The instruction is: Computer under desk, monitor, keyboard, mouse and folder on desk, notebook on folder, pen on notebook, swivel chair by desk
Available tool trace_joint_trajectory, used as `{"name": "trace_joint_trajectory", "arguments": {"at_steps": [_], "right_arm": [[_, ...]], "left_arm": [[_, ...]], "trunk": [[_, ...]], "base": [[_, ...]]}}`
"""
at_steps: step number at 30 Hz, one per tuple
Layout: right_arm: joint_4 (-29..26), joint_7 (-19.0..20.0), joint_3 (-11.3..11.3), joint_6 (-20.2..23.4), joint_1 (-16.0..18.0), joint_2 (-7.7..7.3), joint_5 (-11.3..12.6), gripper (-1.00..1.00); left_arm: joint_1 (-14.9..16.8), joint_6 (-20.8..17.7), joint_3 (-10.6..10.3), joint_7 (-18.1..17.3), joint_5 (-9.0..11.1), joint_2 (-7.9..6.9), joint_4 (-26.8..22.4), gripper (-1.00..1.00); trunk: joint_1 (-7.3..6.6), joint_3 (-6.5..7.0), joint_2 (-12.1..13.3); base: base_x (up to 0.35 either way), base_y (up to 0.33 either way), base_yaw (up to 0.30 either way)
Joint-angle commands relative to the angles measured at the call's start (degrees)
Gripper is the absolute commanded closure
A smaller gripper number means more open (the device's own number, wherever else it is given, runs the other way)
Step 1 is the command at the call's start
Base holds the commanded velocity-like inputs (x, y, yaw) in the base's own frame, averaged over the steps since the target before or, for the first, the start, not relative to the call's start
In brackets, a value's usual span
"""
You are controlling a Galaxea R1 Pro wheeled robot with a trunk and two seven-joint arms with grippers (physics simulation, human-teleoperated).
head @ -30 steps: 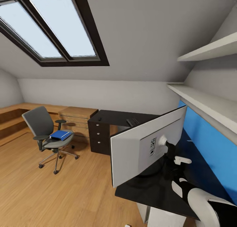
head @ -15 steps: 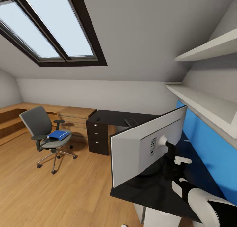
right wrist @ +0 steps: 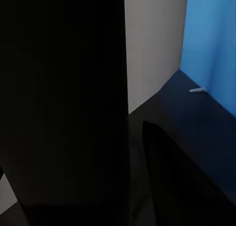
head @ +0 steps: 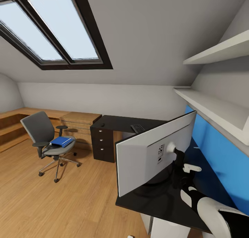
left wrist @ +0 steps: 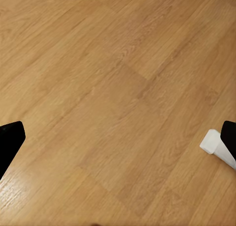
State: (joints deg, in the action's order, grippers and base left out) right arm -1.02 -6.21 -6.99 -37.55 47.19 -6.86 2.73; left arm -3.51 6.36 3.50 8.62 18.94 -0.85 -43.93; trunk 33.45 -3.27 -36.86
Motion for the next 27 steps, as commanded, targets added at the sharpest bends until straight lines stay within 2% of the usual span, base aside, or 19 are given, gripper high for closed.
{"name": "trace_joint_trajectory", "arguments": {"at_steps": [1,18,27], "right_arm": [[0.0,0.2,-0.3,-0.2,0.1,0.0,0.2,1.0],[0.0,0.2,-0.3,-0.2,0.1,0.0,0.2,1.0],[0.0,0.2,-0.3,-0.2,0.1,0.0,0.2,1.0]], "left_arm": [[0.0,0.1,-0.1,0.2,0.6,-0.03,-0.1,-1.0],[0.0,0.1,-0.2,0.2,0.6,-0.03,0.2,-1.0],[0.0,0.1,-0.1,0.2,0.6,-0.03,0.2,-1.0]], "trunk": [[0.02,-0.08,-0.1],[0.02,-0.08,-0.1],[0.02,-0.08,-0.1]], "base": [[0.021,-0.016,0.0],[0.043,-0.045,0.0],[0.001,-0.156,0.0]]}}
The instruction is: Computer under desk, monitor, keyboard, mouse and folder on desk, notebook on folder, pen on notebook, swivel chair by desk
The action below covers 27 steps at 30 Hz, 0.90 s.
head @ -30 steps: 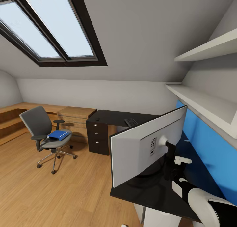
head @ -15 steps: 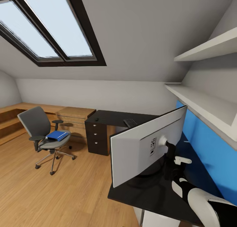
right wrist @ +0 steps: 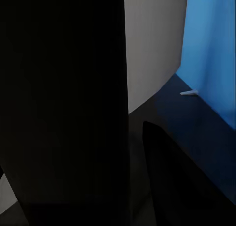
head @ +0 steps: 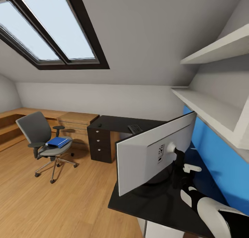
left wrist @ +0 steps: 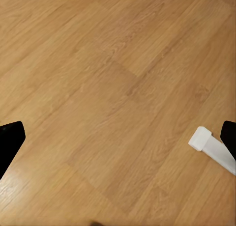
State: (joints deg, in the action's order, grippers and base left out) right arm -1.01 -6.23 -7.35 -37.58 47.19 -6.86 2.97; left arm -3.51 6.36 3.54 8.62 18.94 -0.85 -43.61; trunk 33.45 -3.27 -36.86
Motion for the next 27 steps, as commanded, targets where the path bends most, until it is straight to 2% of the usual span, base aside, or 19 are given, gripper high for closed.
{"name": "trace_joint_trajectory", "arguments": {"at_steps": [1,14,27], "right_arm": [[0.0,0.3,0.1,-0.2,0.1,0.01,-0.1,1.0],[0.0,0.3,0.1,-0.2,0.1,-0.31,-0.1,1.0],[0.0,0.3,0.1,-0.2,0.1,-0.43,-0.1,1.0]], "left_arm": [[0.0,0.1,-0.1,0.2,0.6,-0.03,-0.1,-1.0],[0.0,0.1,-0.1,0.2,0.6,-0.03,-0.1,-1.0],[0.0,0.1,-0.1,0.2,0.6,-0.03,-0.1,-1.0]], "trunk": [[0.02,-0.08,-0.1],[0.02,-0.08,-0.1],[0.02,-0.08,-0.1]], "base": [[0.0,-0.05,0.0],[0.002,-0.01,0.0],[0.096,-0.034,0.0]]}}
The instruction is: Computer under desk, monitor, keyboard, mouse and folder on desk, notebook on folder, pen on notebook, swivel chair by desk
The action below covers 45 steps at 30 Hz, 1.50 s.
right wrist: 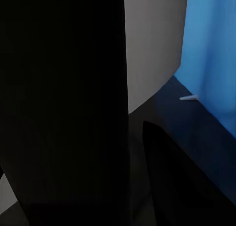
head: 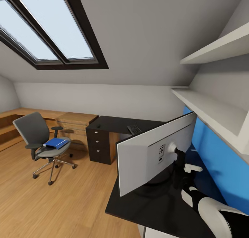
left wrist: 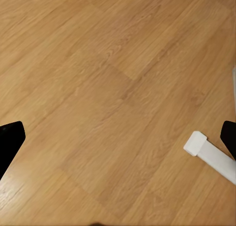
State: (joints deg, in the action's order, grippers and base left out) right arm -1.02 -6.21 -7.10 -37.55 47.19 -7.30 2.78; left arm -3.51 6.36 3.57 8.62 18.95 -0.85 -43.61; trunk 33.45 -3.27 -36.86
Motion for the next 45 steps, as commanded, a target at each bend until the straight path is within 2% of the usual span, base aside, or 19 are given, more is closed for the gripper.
{"name": "trace_joint_trajectory", "arguments": {"at_steps": [1,22,30,45], "right_arm": [[0.0,0.2,-0.2,-0.2,0.1,0.0,0.1,1.0],[0.0,0.2,-0.2,-0.2,0.1,-0.08,0.1,1.0],[0.0,0.2,-0.2,-0.2,0.1,-0.08,0.1,1.0],[0.0,0.1,-0.2,-0.2,0.1,-0.08,0.1,1.0]], "left_arm": [[0.0,0.1,-0.1,0.2,0.6,-0.03,-0.1,-1.0],[0.0,0.2,-0.1,0.2,0.6,-0.03,1.2,-1.0],[0.0,2.6,-0.1,0.2,0.6,-0.04,1.3,-1.0],[0.0,3.0,-0.2,0.4,0.6,-0.27,0.9,-1.0]], "trunk": [[0.02,-0.08,-0.1],[0.02,-0.08,-0.1],[0.02,-0.08,-0.1],[0.24,-0.26,-0.5]], "base": [[0.013,-0.006,0.0],[0.02,-0.024,0.0],[0.044,-0.03,0.0],[0.001,-0.001,0.0]]}}
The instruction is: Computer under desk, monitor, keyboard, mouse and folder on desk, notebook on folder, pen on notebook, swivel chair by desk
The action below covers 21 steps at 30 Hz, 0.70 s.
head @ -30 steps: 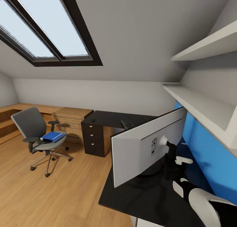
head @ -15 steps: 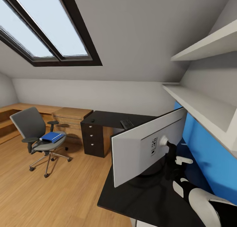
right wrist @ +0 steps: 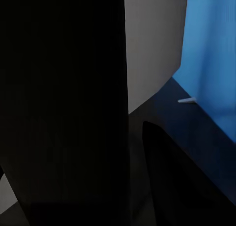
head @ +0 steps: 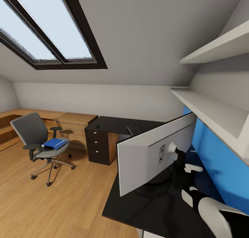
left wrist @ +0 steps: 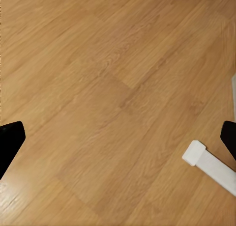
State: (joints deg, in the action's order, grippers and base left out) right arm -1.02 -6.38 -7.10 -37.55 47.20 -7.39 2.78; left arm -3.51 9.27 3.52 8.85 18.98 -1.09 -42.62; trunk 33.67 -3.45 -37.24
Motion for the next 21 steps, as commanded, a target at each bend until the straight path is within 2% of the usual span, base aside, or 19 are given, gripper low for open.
{"name": "trace_joint_trajectory", "arguments": {"at_steps": [1,4,16,21], "right_arm": [[0.0,0.2,-0.2,-0.2,0.1,0.01,0.1,1.0],[0.0,0.2,-0.2,-0.2,0.1,0.01,0.2,1.0],[0.0,0.2,-0.2,-0.2,0.1,0.0,0.1,1.0],[0.0,0.2,-0.2,-0.2,0.1,0.0,0.1,1.0]], "left_arm": [[0.0,0.1,-0.1,0.2,0.5,-0.03,-0.1,-1.0],[0.0,0.1,0.5,0.4,0.5,-0.05,-0.1,-1.0],[0.0,0.1,1.0,0.5,0.5,-0.14,-0.1,-1.0],[0.0,0.1,1.0,0.5,0.5,-0.14,-0.1,-1.0]], "trunk": [[0.24,-0.26,-0.5],[0.9,-0.8,-1.7],[0.9,-0.8,-1.7],[2.0,-1.7,-3.7]], "base": [[0.0,0.0,0.0],[0.0,0.0,0.0],[0.0,0.0,0.0],[0.0,0.0,0.0]]}}
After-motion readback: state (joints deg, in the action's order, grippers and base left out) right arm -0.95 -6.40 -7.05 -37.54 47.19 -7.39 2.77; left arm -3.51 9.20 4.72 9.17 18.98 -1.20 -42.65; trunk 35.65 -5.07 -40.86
